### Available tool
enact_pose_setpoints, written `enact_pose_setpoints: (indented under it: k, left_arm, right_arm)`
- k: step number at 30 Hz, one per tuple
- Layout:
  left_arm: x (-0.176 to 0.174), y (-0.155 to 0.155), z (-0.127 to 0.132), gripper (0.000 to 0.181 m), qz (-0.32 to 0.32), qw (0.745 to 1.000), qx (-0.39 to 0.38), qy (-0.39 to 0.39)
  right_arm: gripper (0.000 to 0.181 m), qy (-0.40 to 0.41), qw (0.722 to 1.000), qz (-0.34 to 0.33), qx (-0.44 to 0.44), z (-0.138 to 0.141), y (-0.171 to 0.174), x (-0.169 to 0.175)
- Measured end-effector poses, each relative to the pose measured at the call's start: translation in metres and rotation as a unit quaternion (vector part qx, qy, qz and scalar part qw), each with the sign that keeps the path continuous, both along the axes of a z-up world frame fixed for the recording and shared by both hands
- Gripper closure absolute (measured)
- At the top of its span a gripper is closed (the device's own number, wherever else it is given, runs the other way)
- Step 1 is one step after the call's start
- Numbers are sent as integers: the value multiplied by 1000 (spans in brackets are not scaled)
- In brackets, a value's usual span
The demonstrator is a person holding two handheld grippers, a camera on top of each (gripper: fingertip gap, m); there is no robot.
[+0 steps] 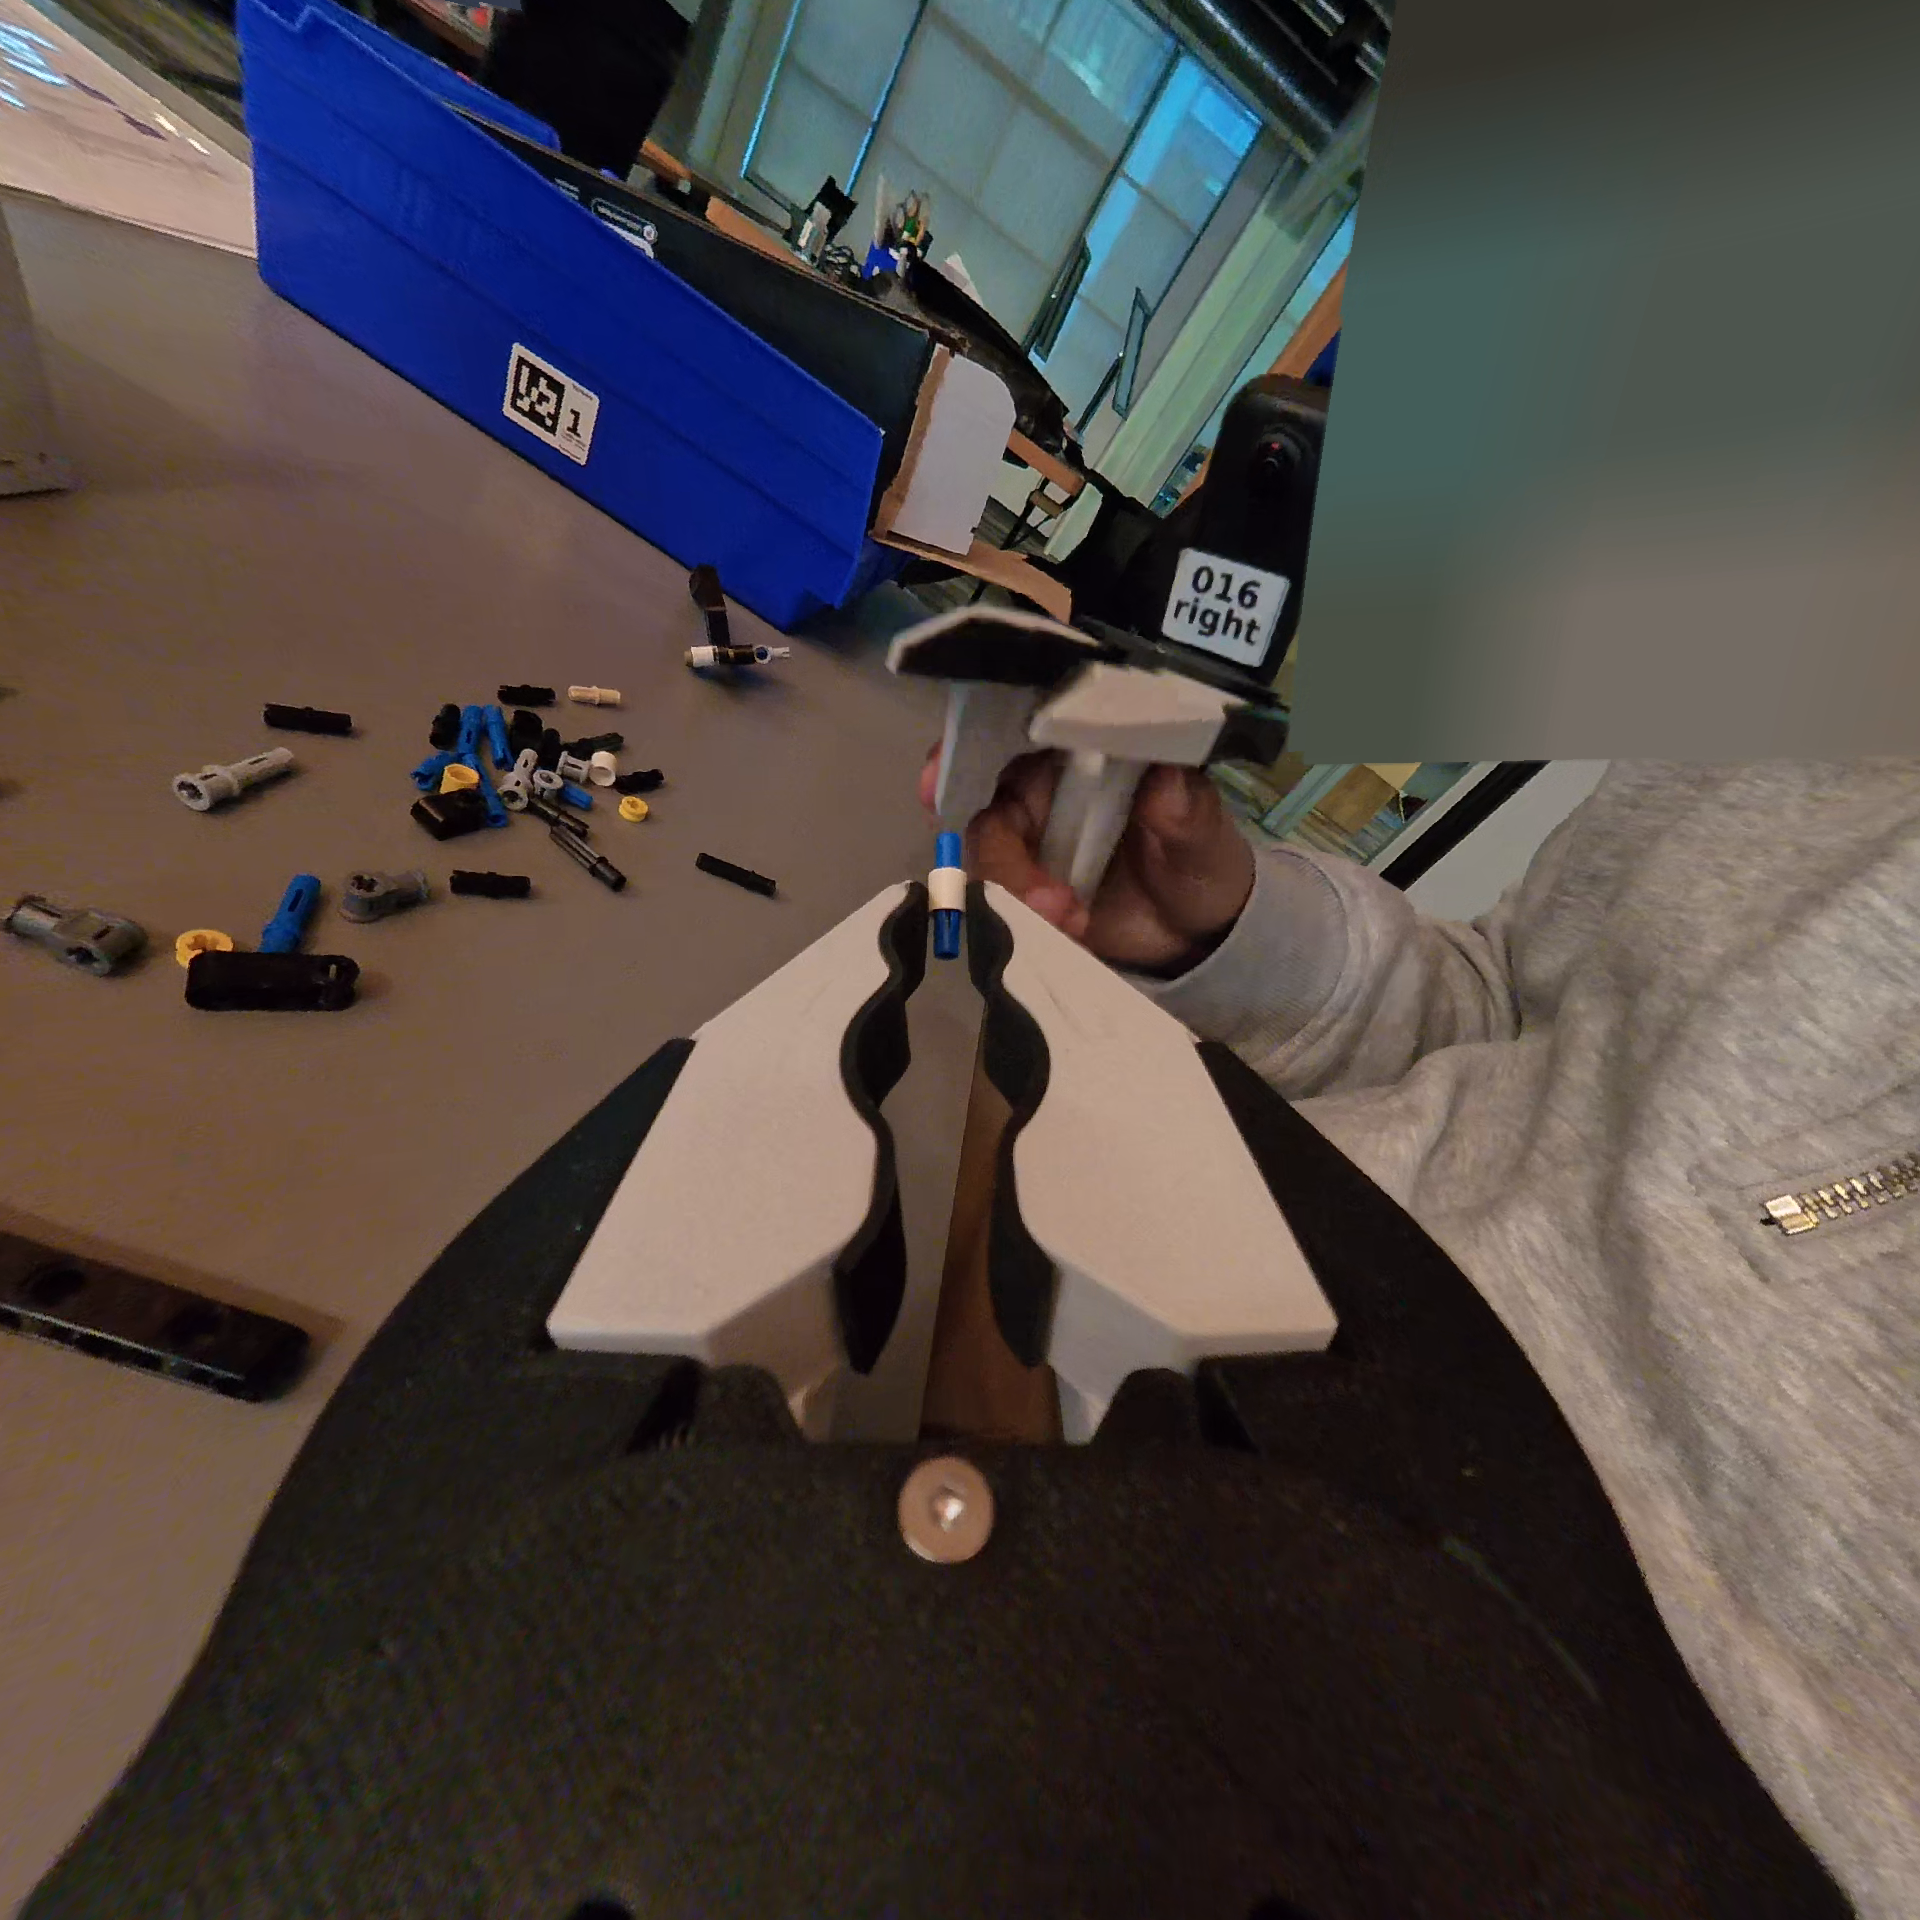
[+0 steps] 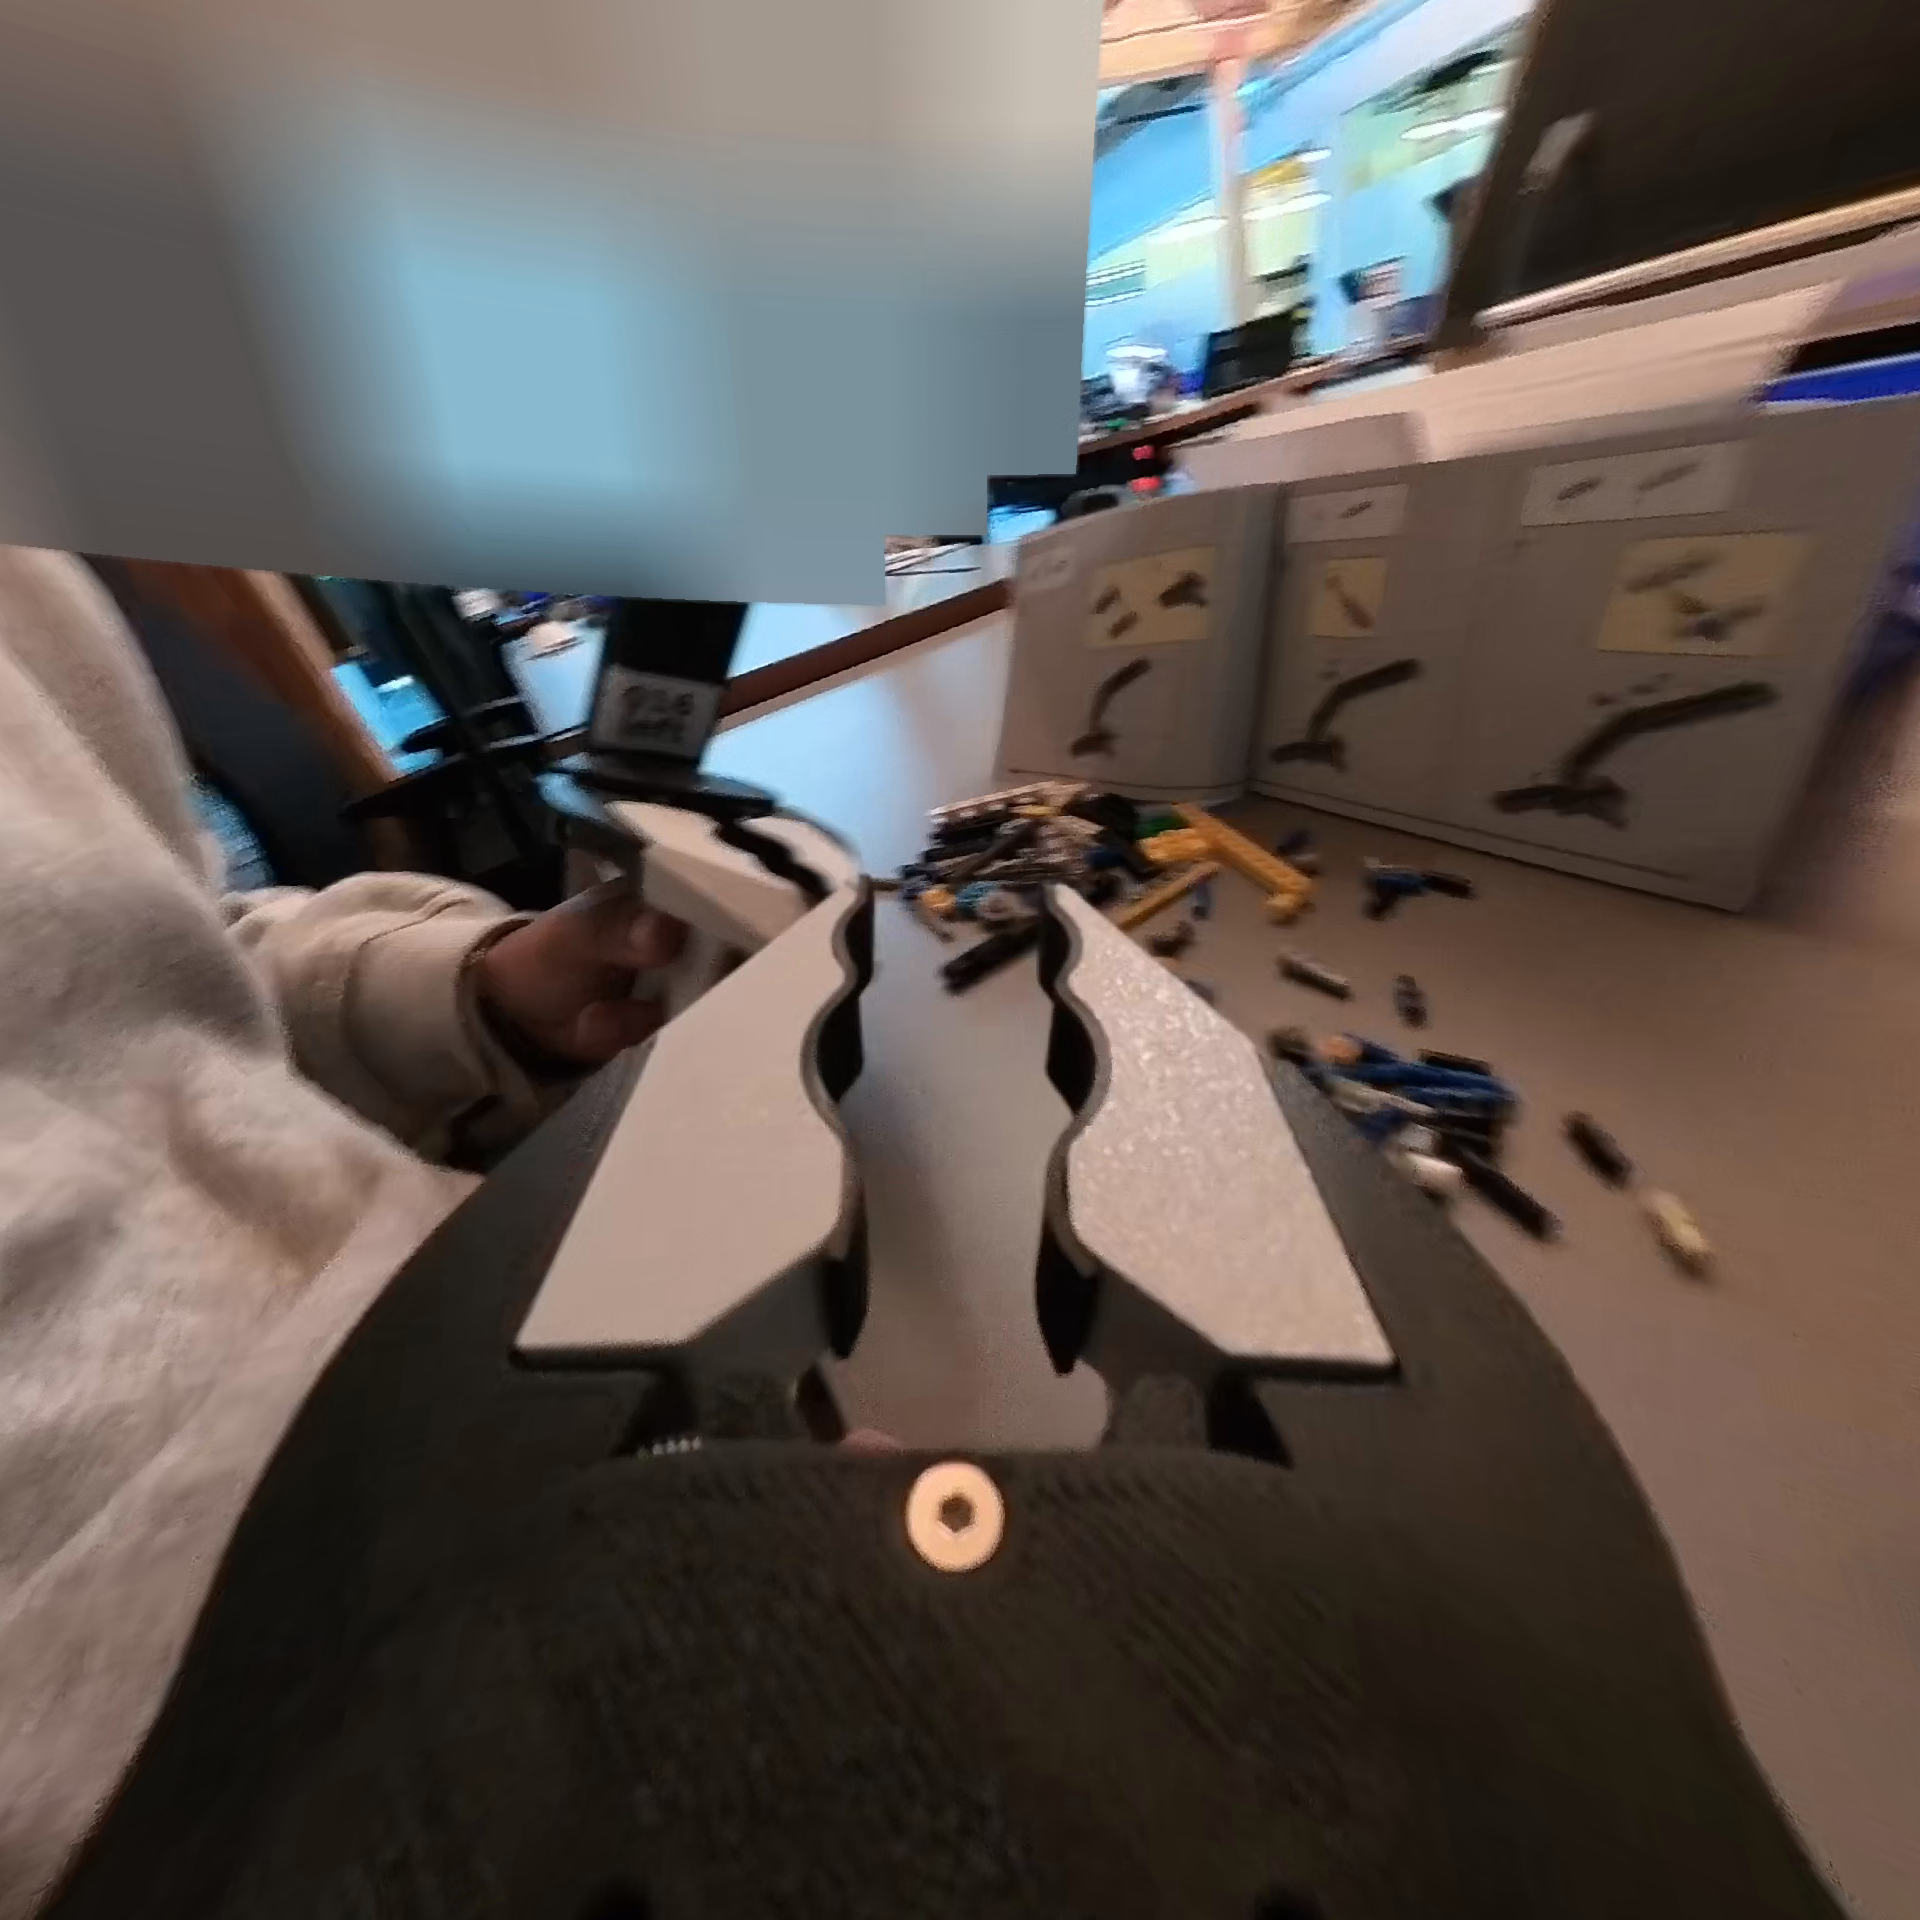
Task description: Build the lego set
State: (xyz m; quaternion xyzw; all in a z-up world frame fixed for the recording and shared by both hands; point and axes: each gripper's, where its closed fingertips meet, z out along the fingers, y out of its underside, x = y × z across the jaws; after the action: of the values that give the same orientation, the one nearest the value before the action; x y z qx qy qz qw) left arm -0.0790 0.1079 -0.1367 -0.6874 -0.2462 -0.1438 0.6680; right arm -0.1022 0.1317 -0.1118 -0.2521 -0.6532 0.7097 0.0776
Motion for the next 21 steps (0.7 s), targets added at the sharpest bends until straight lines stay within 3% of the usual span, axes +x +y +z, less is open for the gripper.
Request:
enact_pose_setpoints:
  k: [2, 4, 8, 14, 16, 21]
  left_arm:
    - [-1, 0, 0, 177, 1, 1000, 0, -2]
    - [-1, 0, -1, 177, 1, 1000, 0, -4]
    - [-1, 0, -1, 177, 1, 1000, 0, -6]
    - [-2, 2, -1, 177, 0, 1000, 2, -10]
    - [-1, 3, -1, 177, 0, 1000, -2, -6]
    - [-1, 2, -1, 177, 0, 1000, -1, -5]
  right_arm:
    - [150, -20, 996, -89, 7, -1, 30, -24]
    - [181, -42, 983, -174, 33, -9, 65, -45]
    - [181, -110, 934, -333, 65, -30, 131, -74]
    - [156, -159, 894, -401, 124, -52, 167, -86]
    - [140, -172, 890, -394, 155, -60, 164, -87]
    - [135, -243, 881, -367, 174, -83, 162, -92]
